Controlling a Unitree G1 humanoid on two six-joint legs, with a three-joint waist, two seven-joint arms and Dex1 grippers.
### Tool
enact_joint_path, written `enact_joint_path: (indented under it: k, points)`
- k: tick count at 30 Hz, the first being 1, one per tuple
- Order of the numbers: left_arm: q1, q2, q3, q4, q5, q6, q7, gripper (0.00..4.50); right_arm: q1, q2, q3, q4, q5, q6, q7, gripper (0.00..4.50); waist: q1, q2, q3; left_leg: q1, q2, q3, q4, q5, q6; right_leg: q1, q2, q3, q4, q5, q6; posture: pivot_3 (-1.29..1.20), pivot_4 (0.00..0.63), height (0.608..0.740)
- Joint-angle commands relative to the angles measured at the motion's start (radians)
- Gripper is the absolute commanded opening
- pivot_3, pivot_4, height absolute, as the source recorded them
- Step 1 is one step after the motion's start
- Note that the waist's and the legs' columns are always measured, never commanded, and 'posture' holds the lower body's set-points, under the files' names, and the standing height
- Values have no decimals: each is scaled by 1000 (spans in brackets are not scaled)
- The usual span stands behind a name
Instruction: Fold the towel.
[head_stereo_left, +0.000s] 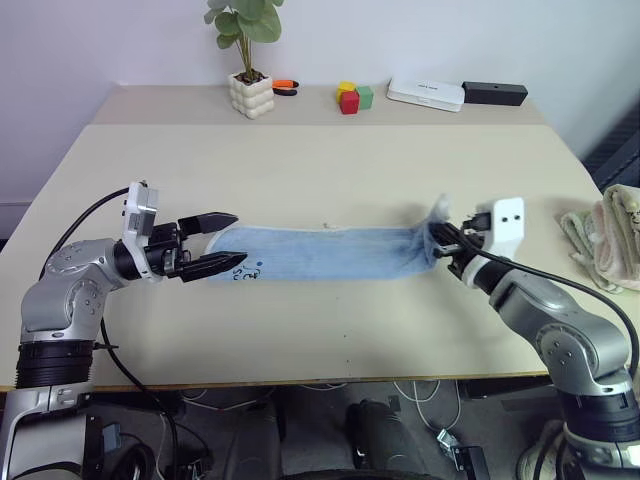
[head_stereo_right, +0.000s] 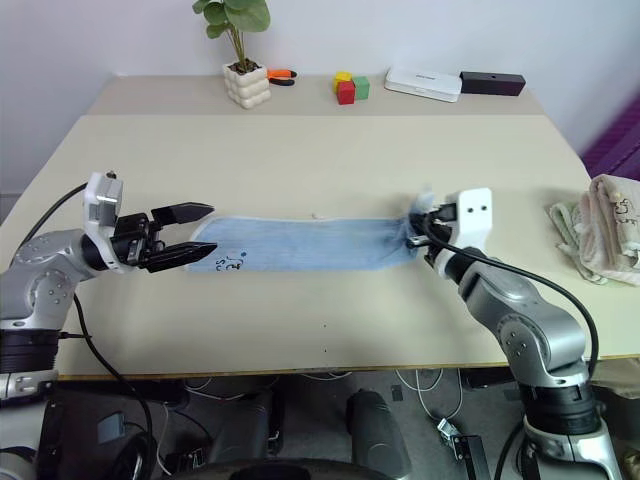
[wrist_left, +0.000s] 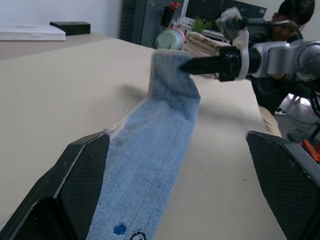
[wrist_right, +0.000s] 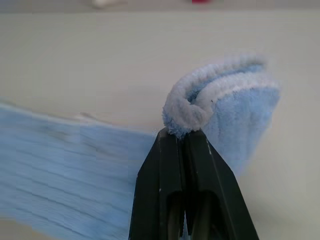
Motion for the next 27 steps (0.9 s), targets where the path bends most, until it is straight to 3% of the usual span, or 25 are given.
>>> enact_joint_path:
  k: [1, 20, 27]
  points:
    - [1, 11, 24, -38, -21, -3, 4, 4500, -38, 15, 58, -52, -5, 49, 70, 24, -1, 0, 0, 0, 0, 0, 0, 0, 0, 0, 0, 0, 0, 0, 0, 0, 150, 740]
    - [63, 33, 46, -119, -46, 17, 45, 4500, -181, 187, 272, 27, -102, 172, 260, 24, -2, 0, 0, 0, 0, 0, 0, 0, 0, 0, 0, 0, 0, 0, 0, 0, 150, 740]
    - [73, 40, 49, -130, -51, 24, 51, 4500, -209, 236, 359, 96, -255, 108, 282, 24, -2, 0, 0, 0, 0, 0, 0, 0, 0, -1, 0, 0, 0, 0, 0, 0, 150, 740]
